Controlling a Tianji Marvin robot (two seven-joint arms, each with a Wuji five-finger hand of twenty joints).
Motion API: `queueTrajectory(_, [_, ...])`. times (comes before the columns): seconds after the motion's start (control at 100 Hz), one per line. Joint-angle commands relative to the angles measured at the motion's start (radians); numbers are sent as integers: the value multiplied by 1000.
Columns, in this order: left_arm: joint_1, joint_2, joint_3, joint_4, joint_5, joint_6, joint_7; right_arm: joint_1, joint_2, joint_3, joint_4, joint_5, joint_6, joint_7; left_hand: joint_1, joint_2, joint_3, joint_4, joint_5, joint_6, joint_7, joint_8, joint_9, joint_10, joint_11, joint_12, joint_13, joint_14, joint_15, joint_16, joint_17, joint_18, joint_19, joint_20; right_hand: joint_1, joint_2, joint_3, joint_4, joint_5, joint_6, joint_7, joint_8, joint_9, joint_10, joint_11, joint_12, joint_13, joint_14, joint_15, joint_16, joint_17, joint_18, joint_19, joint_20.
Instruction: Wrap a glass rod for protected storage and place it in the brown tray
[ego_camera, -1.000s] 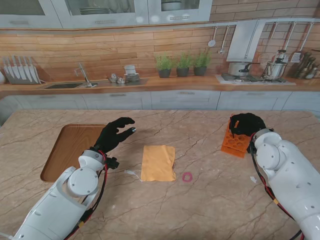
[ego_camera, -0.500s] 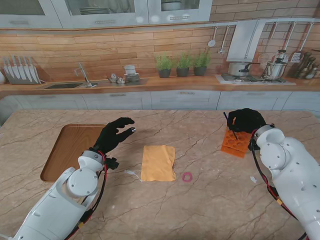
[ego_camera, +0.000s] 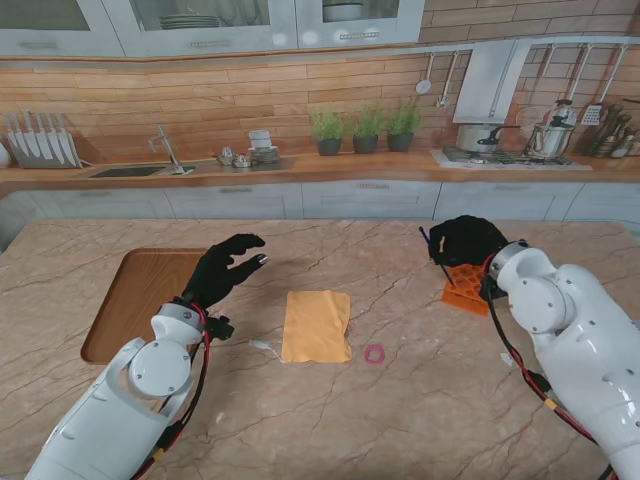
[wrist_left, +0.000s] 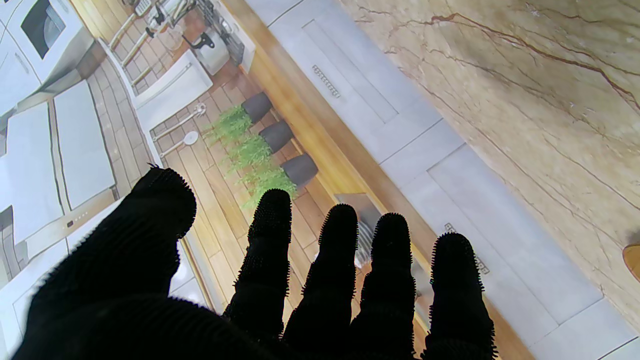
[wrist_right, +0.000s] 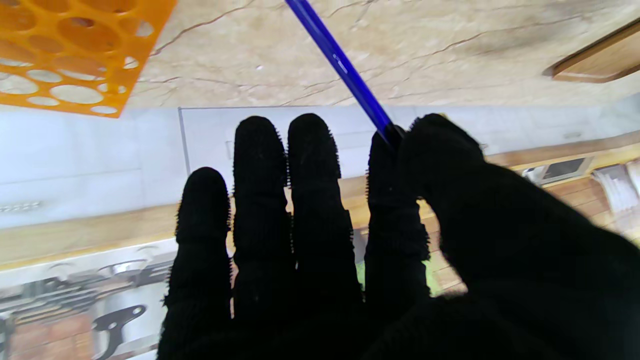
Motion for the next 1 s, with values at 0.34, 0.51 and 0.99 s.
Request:
queueTrajectory(0.34, [27,-1,-20,-22,1,-18,12,75,-19,-179,-13,90,18,48,24,37,-21,23,17,-4,-3,3,26,-7,0,8,23,8,8,16,-2,9,16,11,65,51,25,3,69,29,38,18,61,66,27,20,49,21,32,10,28,20,55,-15])
queueTrajectory(0.51, [35,0,-25,-31,-1,-22,9,138,-32,-284,26,150,39,42,24,37,-21,23,18,-4,-4,3,24,3,0,8,23,9,8,16,-1,10,18,11,71,45,30,4,77,50,37,17,69,82,36,24,60,30,48,17,34,20,63,-17])
queueTrajectory(0.99, [54,-1,-42,-47,3,-34,24,283,-58,-579,116,270,66,91,25,42,-26,23,23,-2,-6,1,30,-13,0,8,25,11,10,16,-1,12,21,10,80,48,36,5,81,80,33,16,67,107,66,34,71,44,85,35,47,15,89,-18])
